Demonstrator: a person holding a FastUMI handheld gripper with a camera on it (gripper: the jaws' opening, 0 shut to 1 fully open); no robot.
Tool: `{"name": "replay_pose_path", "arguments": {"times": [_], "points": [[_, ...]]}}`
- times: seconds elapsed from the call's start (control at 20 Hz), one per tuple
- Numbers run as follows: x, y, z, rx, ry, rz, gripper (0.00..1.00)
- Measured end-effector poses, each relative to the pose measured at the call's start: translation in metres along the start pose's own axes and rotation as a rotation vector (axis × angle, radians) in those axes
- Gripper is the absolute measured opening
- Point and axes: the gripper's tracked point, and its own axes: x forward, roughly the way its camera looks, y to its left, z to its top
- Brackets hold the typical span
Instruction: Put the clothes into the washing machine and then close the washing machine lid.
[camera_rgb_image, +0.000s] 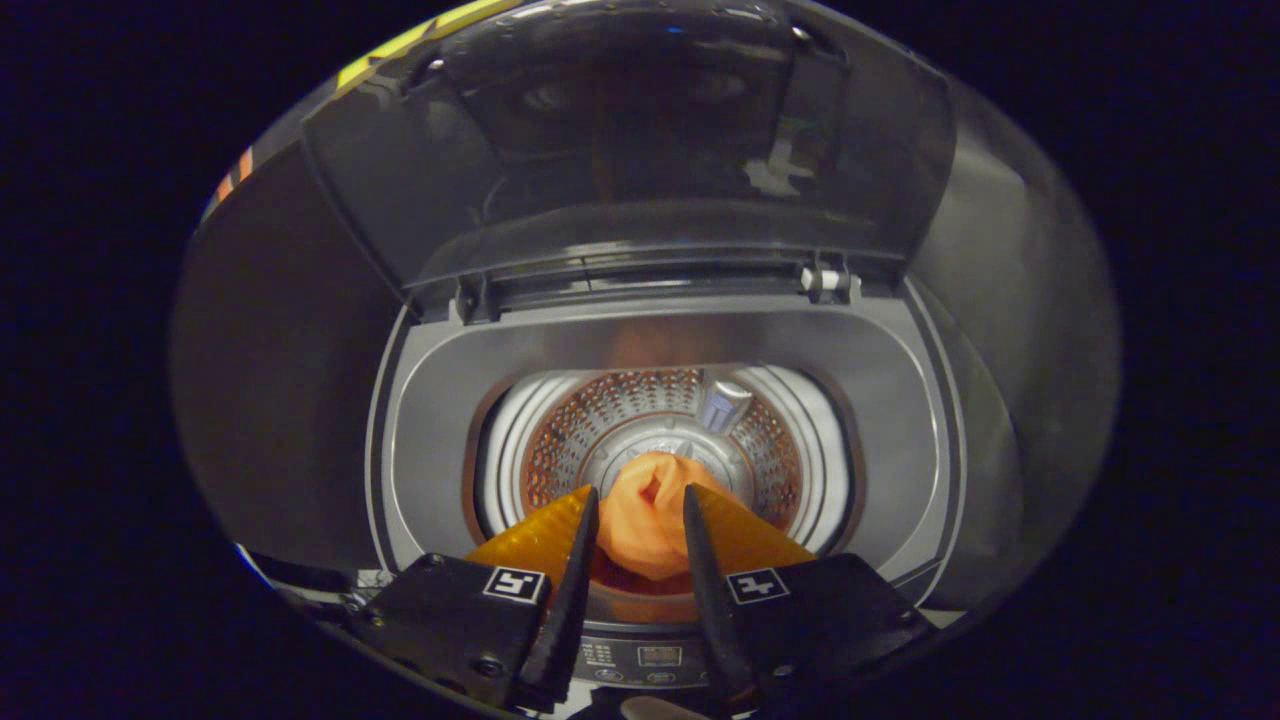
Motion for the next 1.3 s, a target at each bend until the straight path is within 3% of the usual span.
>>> {"name": "replay_pose_path", "arguments": {"times": [0.6,1.3], "points": [[-0.032,-0.001,0.019,-0.078,-0.145,-0.03,0.53],[-0.134,0.012,0.124,-0.067,-0.447,-0.005,0.52]]}}
